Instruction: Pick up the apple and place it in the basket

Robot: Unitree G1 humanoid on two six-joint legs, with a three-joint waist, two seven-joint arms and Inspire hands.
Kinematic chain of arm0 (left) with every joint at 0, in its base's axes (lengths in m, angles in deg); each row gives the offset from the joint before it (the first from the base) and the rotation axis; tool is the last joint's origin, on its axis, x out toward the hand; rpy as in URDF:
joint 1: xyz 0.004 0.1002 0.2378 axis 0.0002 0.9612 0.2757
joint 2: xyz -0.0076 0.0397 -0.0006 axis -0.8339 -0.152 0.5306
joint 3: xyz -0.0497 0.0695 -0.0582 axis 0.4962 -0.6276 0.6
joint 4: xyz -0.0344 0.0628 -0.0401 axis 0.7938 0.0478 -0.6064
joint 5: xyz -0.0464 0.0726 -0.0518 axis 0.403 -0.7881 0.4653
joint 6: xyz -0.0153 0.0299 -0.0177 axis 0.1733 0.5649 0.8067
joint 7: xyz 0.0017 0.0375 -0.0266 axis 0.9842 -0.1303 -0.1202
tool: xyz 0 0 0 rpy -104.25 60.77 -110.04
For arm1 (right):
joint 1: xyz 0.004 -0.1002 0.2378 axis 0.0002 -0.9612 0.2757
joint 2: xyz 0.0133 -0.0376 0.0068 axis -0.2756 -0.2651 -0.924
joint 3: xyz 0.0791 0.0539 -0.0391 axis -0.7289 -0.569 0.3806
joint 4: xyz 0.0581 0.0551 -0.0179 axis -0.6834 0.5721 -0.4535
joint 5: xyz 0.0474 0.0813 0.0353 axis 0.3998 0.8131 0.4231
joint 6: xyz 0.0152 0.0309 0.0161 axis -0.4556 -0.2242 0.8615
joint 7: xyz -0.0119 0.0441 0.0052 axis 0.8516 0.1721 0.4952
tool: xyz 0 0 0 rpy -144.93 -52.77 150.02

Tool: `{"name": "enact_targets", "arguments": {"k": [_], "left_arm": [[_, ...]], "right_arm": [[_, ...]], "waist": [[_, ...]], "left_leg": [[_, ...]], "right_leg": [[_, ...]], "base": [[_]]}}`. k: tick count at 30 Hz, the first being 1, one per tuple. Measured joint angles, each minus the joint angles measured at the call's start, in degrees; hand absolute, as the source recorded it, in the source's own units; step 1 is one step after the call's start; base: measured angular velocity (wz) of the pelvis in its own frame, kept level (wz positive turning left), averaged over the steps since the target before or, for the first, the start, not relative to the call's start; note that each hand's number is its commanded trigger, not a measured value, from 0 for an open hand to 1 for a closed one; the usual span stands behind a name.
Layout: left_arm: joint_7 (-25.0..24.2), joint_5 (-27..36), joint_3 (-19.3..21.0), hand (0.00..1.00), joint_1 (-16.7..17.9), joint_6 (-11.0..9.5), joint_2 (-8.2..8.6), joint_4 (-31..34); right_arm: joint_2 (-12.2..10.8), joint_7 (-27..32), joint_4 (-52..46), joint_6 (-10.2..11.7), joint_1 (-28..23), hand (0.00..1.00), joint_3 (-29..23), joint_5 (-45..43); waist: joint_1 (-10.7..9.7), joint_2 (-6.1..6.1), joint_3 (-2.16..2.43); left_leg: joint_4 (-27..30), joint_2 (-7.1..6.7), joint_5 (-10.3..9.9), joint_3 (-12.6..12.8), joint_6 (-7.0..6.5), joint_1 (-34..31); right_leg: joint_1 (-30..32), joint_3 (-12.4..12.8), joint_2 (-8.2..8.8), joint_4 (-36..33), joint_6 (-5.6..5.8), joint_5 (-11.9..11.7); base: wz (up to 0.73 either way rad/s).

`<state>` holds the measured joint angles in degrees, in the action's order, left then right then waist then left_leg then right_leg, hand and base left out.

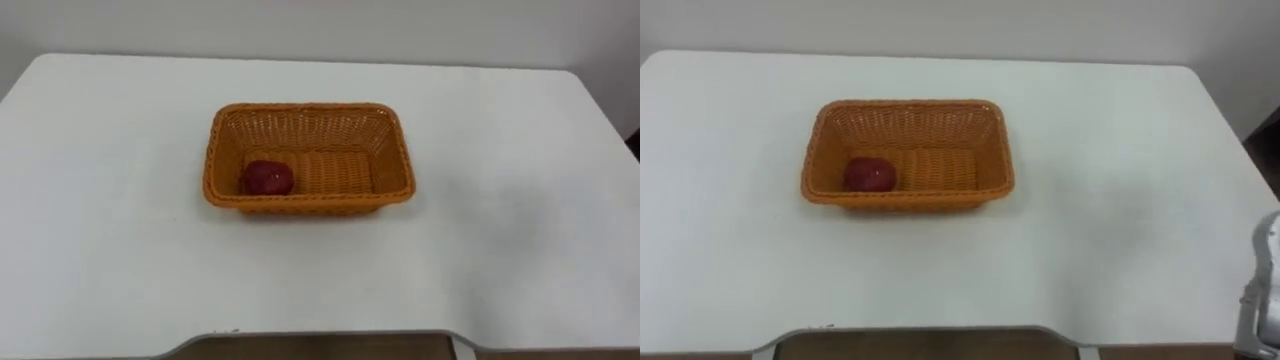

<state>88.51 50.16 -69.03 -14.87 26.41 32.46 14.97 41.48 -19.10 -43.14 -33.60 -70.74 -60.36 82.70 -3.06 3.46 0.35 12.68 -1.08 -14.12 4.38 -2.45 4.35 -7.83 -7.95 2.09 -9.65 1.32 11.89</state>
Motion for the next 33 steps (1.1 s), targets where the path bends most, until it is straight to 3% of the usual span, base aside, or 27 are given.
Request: {"name": "enact_targets", "arguments": {"k": [3, 5, 8, 10, 12, 17, 20, 24, 25, 30, 33], "left_arm": [[0.5, 0.0, 0.1, 0.00, -0.1, 0.9, -0.01, 0.2], [0.5, 0.2, 0.2, 0.00, -0.1, 1.6, -0.01, 0.9], [0.4, 0.3, 0.3, 0.00, -0.1, 3.3, 0.10, 2.2], [0.3, 0.4, 0.3, 0.00, -0.3, 4.3, 0.09, 3.9], [0.2, 0.0, 0.7, 0.00, -0.4, 4.7, 0.12, 4.5], [-1.6, 0.1, 1.4, 0.00, -0.5, 6.1, 1.01, 4.9], [-2.8, 0.0, 1.6, 0.00, -1.2, 6.3, 1.02, 4.8], [-3.9, 0.0, 1.8, 0.00, -1.1, 6.4, 0.87, 4.4], [-4.3, 0.1, 1.7, 0.00, -1.2, 6.4, 0.88, 4.4], [-4.7, 0.4, 1.3, 0.00, -1.6, 6.6, 1.01, 3.9], [-4.7, 0.1, 1.2, 0.00, -1.4, 7.4, 1.08, 3.9]], "right_arm": [[0.5, 5.2, 9.2, -0.2, -0.2, 0.00, -4.7, 3.6], [0.6, 8.7, 15.1, -1.5, -1.3, 0.00, -7.0, 7.3], [0.6, 10.1, 22.6, -3.8, -4.1, 0.00, -8.0, 13.1], [0.6, 9.3, 27.9, -5.0, -6.7, 0.00, -7.9, 18.7], [0.5, 7.5, 36.9, -5.4, -7.5, 0.00, -7.8, 22.3], [-1.5, -2.1, 60.0, -10.4, -10.6, 0.00, -1.7, 31.4], [-2.7, -7.9, 68.5, -12.4, -11.8, 0.00, 2.0, 32.9], [-3.6, -15.4, 73.7, -13.4, -12.9, 0.00, 8.2, 30.1], [-3.7, -17.5, 74.4, -13.7, -12.9, 0.00, 10.5, 28.3], [-3.8, -25.5, 78.1, -13.9, -12.6, 0.00, 16.4, 19.9], [-4.7, -28.5, 78.4, -14.7, -12.9, 0.00, 18.1, 16.4]], "waist": [[-1.6, -0.33, 0.11], [-2.2, -0.88, 0.16], [-3.1, -1.25, 0.40], [-3.1, -1.33, 0.32], [-3.1, -1.04, 0.32], [-2.7, -0.92, 0.22], [-1.8, -0.81, 0.13], [-0.9, -0.44, -0.10], [-0.4, -0.61, -0.43], [1.0, -0.49, -0.47], [1.8, -1.16, -0.33]], "left_leg": [[0.4, 0.00, 0.0, 0.1, 0.00, -0.8], [0.7, 0.04, 0.0, 0.3, 0.00, -1.5], [0.7, 0.06, 0.0, 0.3, 0.03, -1.6], [0.5, 0.34, 0.1, 0.2, 0.11, -1.7], [0.4, 0.28, 0.3, 0.3, 0.13, -1.7], [0.3, 0.35, 0.4, 0.4, 0.14, -1.7], [0.2, 0.29, 0.4, 0.5, 0.14, -1.7], [0.0, 0.34, 0.3, 0.7, 0.14, -1.4], [0.0, 0.40, 0.3, 0.9, 0.14, -1.1], [0.1, 0.38, 0.3, 1.1, 0.15, -1.1], [0.1, 0.35, 0.3, 1.0, 0.21, -1.2]], "right_leg": [[0.6, 0.1, 0.02, -0.2, 0.00, 0.0], [1.3, 0.3, 0.03, -0.2, -0.03, 0.0], [1.4, 0.2, 0.05, -0.5, -0.10, -0.1], [1.7, 0.4, 0.00, -1.0, -0.12, 0.0], [1.8, 0.4, 0.01, -1.1, -0.17, -0.1], [2.0, 1.7, -0.06, -1.1, -0.34, 0.0], [2.2, 1.6, -0.03, -1.0, -0.36, 0.0], [2.4, 1.7, -0.02, -0.9, -0.38, 0.1], [2.4, 1.8, -0.05, -0.9, -0.39, 0.1], [2.7, 1.8, -0.10, -0.9, -0.44, 0.1], [2.7, 1.4, -0.18, -0.9, -0.45, 0.0]], "base": [[-0.03], [-0.11], [0.00], [0.00], [0.00], [-0.04], [-0.03], [-0.02], [-0.13], [-0.03], [0.02]]}}
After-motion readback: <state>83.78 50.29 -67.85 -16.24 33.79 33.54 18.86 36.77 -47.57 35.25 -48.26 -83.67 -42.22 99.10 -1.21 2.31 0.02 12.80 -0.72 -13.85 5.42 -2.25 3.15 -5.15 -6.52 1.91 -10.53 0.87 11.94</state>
